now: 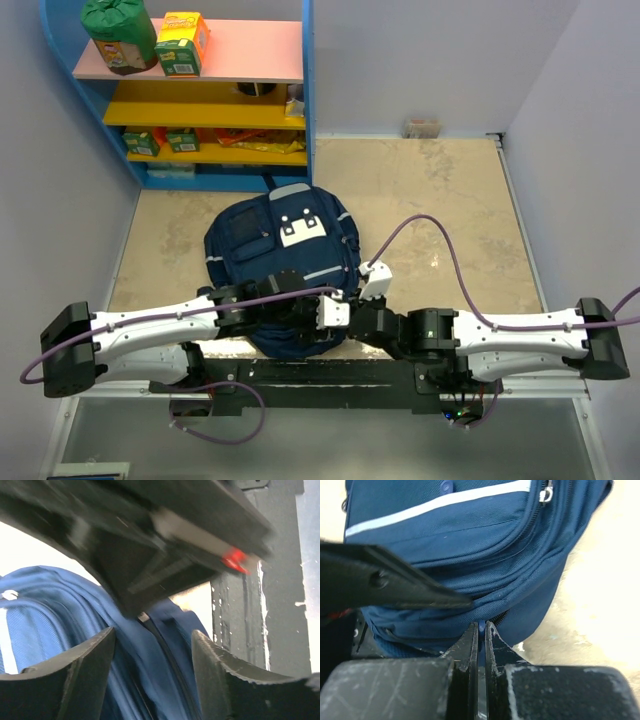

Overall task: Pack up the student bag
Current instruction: Zip the student bag at the center of the board.

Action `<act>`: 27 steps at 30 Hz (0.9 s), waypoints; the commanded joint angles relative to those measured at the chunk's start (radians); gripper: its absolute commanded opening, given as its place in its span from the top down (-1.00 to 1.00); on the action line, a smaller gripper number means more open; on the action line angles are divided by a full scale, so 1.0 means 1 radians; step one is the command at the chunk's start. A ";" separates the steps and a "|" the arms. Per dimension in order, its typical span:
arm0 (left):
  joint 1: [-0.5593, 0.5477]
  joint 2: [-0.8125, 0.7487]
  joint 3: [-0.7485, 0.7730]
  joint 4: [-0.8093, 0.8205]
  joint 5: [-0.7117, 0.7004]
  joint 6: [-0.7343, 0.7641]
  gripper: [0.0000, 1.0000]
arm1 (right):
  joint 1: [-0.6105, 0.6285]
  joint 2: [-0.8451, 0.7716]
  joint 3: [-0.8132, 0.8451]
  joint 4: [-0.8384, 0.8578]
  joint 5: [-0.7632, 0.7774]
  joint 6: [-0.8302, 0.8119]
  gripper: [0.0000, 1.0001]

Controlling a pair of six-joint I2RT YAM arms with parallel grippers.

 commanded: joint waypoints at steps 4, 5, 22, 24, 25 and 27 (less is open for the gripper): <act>0.006 0.004 -0.031 0.108 -0.020 0.042 0.81 | 0.055 0.014 0.081 0.024 0.053 0.072 1.00; 0.006 0.001 -0.037 0.105 -0.020 0.044 1.00 | 0.053 0.009 0.081 0.010 0.056 0.080 1.00; 0.008 -0.056 0.072 -0.104 0.135 0.119 1.00 | 0.045 0.012 0.054 -0.332 0.197 0.327 1.00; 0.008 -0.065 0.075 -0.125 0.175 0.118 1.00 | 0.023 0.006 0.059 -0.338 0.211 0.325 1.00; 0.008 -0.068 0.077 -0.128 0.230 0.116 1.00 | 0.010 0.009 0.059 -0.335 0.212 0.315 1.00; 0.008 -0.082 0.080 -0.150 0.288 0.122 1.00 | -0.025 0.017 0.053 -0.331 0.212 0.302 1.00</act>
